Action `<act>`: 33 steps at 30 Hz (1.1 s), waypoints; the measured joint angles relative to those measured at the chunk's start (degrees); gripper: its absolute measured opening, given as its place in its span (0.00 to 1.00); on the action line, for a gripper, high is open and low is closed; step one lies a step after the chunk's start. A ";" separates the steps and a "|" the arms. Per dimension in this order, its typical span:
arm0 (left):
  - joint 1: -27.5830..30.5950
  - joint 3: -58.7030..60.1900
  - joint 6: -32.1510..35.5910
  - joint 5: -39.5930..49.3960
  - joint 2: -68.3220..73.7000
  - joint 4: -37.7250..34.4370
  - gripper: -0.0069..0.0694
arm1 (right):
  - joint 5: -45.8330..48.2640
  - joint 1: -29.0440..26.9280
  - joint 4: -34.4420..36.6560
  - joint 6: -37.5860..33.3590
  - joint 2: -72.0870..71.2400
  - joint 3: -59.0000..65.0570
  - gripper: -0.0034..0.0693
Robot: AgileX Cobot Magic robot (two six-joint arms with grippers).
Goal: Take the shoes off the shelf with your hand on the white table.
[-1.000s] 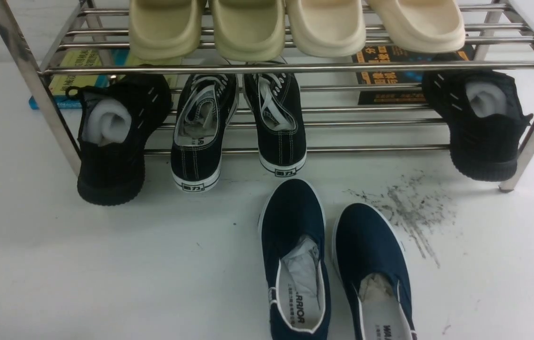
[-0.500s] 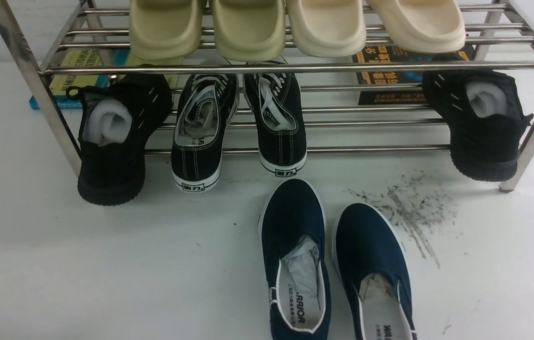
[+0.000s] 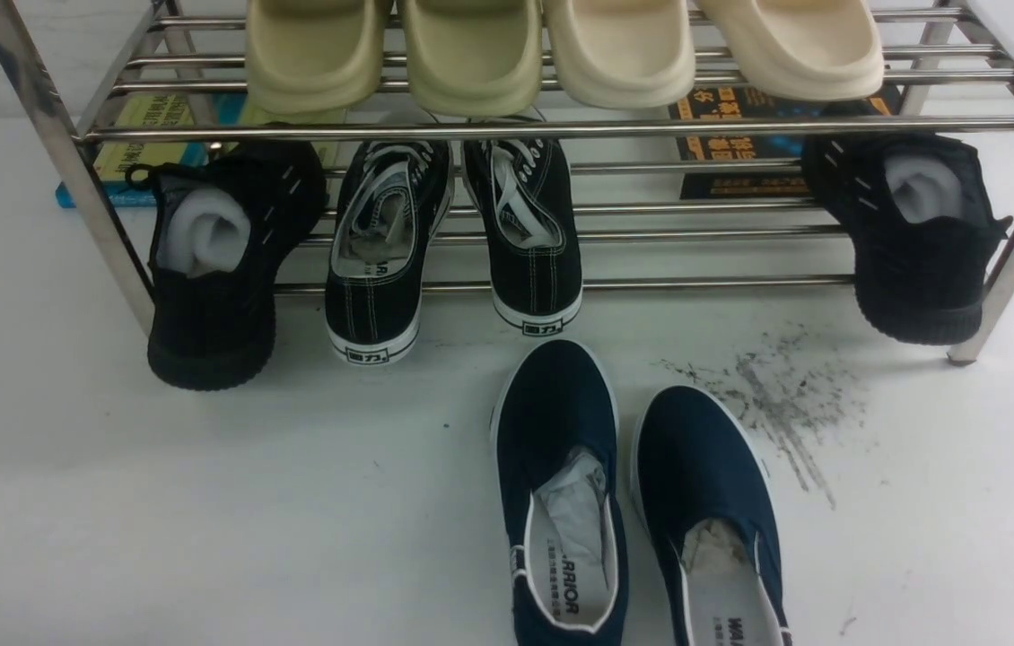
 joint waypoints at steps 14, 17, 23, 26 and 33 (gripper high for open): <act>0.00 0.00 0.00 0.00 0.00 0.00 0.41 | 0.00 -0.19 0.00 0.00 0.00 0.00 0.11; 0.00 0.00 0.00 0.00 0.00 0.00 0.41 | 0.00 -0.19 0.00 0.00 0.00 0.00 0.11; 0.00 0.00 0.00 0.00 0.00 0.00 0.41 | 0.00 -0.19 0.00 0.00 0.00 0.00 0.13; 0.00 0.00 0.00 0.00 0.00 0.00 0.41 | 0.00 -0.19 0.00 0.00 0.00 0.00 0.14; 0.00 0.00 0.00 0.00 0.00 0.00 0.41 | 0.00 -0.19 0.00 0.00 0.00 0.00 0.15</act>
